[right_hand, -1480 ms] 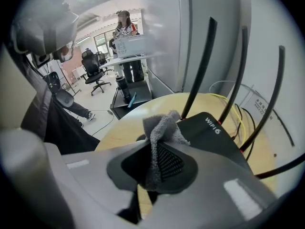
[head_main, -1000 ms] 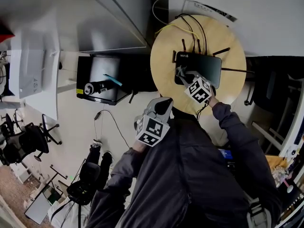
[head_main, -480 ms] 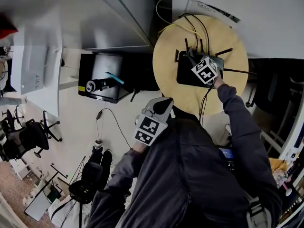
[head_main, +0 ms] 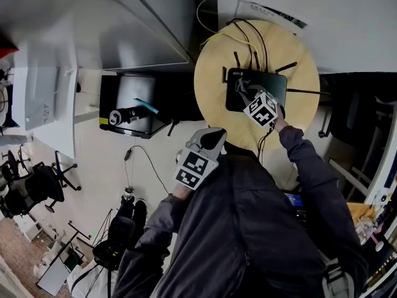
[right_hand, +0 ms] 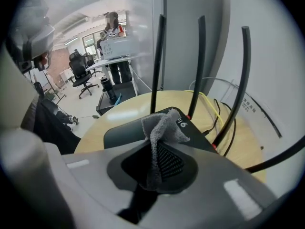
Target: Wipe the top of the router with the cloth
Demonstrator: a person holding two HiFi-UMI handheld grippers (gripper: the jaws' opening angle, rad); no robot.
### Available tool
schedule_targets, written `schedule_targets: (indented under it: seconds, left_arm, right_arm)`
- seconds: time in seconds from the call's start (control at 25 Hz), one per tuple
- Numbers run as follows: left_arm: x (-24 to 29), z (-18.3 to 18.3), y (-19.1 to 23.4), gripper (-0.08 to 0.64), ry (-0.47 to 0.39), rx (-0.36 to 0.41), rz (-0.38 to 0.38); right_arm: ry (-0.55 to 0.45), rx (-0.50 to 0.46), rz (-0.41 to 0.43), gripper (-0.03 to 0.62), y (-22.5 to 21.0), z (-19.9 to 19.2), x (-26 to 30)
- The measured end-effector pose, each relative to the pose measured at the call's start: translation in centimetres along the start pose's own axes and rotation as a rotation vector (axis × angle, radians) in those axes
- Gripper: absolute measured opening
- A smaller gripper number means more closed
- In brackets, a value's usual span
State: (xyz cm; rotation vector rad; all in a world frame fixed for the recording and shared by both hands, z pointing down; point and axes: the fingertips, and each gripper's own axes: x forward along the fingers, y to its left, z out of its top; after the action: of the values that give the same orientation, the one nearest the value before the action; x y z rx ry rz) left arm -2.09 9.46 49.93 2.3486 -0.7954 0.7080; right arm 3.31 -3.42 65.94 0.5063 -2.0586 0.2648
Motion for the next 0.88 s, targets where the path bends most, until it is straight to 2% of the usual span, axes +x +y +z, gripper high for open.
schedule_targets:
  seconds: [0.32,0.64,0.76,0.88]
  left_arm:
    - [0.6,0.2,-0.2,0.0,0.021,0.032,-0.014]
    - [0.6,0.1,-0.1,0.0,0.026,0.024,-0.02]
    - [0.8,0.3,-0.1,0.0,0.027,0.038,-0.017]
    - [0.6,0.3,0.0,0.0,0.033,0.041,-0.013]
  right_arm:
    - [0.009,-0.055,0.043,0.029,4.4,-1.9,-1.2]
    - [-0.001,-0.027,0.076,0.029,5.9,-2.6,-1.5]
    - [-0.041,0.065,0.09,0.029,4.0,-2.4,-1.5]
    - [-0.067,0.17,0.015,0.029,-0.7,-2.2,-1.3]
